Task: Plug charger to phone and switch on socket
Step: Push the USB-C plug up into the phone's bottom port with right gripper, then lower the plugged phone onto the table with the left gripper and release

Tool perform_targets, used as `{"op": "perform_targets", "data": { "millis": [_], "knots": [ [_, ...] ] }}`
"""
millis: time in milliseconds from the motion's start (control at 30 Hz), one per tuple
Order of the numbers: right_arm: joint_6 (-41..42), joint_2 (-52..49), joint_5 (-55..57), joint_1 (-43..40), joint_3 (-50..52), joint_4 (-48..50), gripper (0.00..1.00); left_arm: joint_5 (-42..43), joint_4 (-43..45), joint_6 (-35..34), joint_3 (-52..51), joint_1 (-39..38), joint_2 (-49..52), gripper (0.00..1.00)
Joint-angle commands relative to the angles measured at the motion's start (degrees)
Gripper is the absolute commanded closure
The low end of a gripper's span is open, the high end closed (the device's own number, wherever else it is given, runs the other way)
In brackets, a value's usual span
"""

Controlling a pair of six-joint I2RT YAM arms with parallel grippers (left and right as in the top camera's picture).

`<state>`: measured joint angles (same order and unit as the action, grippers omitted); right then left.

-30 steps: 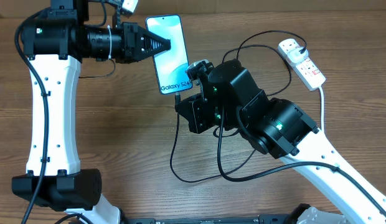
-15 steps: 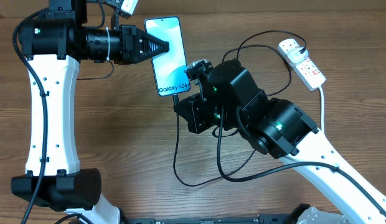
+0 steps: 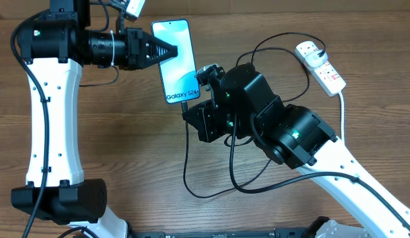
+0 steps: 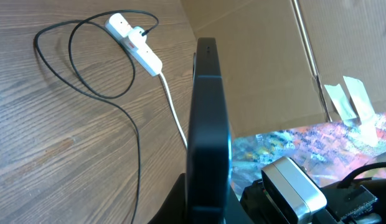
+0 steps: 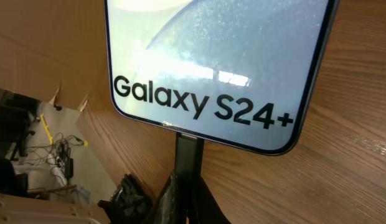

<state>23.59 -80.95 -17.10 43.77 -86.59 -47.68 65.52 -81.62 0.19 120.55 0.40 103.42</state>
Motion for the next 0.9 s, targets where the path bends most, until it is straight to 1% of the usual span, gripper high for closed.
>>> {"op": "perform_targets", "data": {
  "millis": [0,133,367,467,533,567,633,700,733,767,867],
  "knots": [
    [0.3,1.1,3.2,-0.5,-1.2,4.4,0.96,2.1,-2.8,-0.2,0.6,-1.2,0.1,0.96],
    [0.3,1.0,3.1,-0.5,-1.2,5.4,0.96,2.2,-3.6,-1.5,0.6,-1.2,0.1,0.96],
    [0.4,0.9,3.2,-0.5,-1.2,6.3,0.96,1.9,-4.0,-1.5,0.6,-1.2,0.1,0.96],
    [0.4,0.9,3.2,-0.5,-1.2,6.3,0.86,1.4,-3.4,-1.5,0.6,-0.9,0.1,0.96],
    [0.4,0.9,3.2,-0.5,-1.2,6.3,0.75,-0.1,-3.0,-1.6,0.6,-0.6,0.1,0.96],
    [0.4,0.9,3.1,-0.5,-1.2,6.2,0.66,-0.9,-3.0,-1.7,0.6,-0.4,0.1,0.96],
    [0.4,0.9,3.1,-0.6,-1.2,5.9,0.56,-2.9,-2.9,-1.9,0.6,-0.2,0.1,0.96],
    [0.4,1.0,3.1,-1.0,-1.2,5.3,0.53,-4.3,-2.7,-2.0,0.6,0.0,0.1,0.96],
    [0.4,1.0,3.1,-1.3,-1.2,4.9,0.48,-5.3,-2.4,-2.1,0.6,0.2,0.1,0.96],
    [0.5,1.0,3.1,-1.9,-1.2,4.3,0.42,-7.0,-2.1,-2.8,0.6,0.4,0.1,0.96],
    [0.4,0.9,3.1,-3.4,-1.2,2.8,0.37,-10.3,-1.7,-4.1,0.6,1.2,0.1,0.96]
  ]
}}
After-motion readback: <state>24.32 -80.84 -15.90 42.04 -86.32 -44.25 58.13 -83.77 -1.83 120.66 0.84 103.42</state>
